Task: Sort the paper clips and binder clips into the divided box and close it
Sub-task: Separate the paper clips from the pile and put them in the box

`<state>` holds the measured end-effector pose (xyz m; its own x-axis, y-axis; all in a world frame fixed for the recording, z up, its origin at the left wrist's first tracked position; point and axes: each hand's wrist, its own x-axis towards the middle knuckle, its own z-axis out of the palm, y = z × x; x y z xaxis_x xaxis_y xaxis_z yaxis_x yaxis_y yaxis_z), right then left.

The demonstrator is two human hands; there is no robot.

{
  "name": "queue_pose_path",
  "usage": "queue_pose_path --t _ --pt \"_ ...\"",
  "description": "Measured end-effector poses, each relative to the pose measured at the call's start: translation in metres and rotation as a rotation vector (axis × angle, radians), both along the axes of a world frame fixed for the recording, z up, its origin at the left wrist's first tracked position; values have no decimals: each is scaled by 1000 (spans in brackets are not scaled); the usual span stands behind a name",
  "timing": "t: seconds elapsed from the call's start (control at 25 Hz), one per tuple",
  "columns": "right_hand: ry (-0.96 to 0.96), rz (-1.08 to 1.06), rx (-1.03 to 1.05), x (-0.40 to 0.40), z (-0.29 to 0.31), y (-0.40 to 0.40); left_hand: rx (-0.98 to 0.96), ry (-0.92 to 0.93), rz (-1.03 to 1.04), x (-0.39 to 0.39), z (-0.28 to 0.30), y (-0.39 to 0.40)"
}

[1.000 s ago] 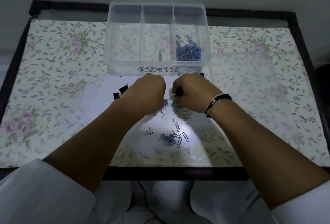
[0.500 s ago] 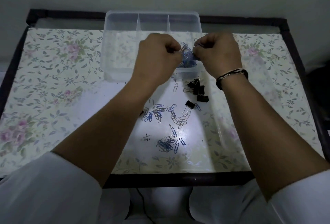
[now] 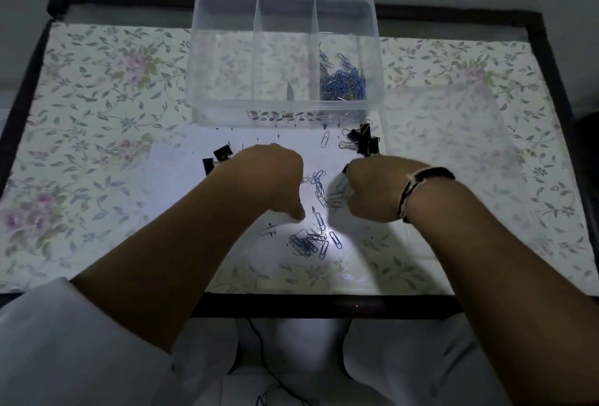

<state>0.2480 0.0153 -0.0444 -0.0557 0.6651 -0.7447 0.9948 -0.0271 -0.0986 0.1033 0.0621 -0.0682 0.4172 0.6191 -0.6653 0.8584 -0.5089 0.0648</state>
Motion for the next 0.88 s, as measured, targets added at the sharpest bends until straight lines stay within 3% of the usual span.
queue_pose_path --t 0.16,0.28,0.48,0.68,0.88 --pt "162 -85 62 -13 -25 0 26 -186 42 12 -19 1" --pt "264 -124 183 -13 -41 5 33 -203 28 8 -21 8" --pt "159 20 256 -18 -56 1 90 -185 -34 0 -27 13" --pt "264 54 440 -18 -72 10 121 -253 -19 3 -35 21" --pt "242 62 463 -15 -69 14 94 -253 -17 -3 -31 24"
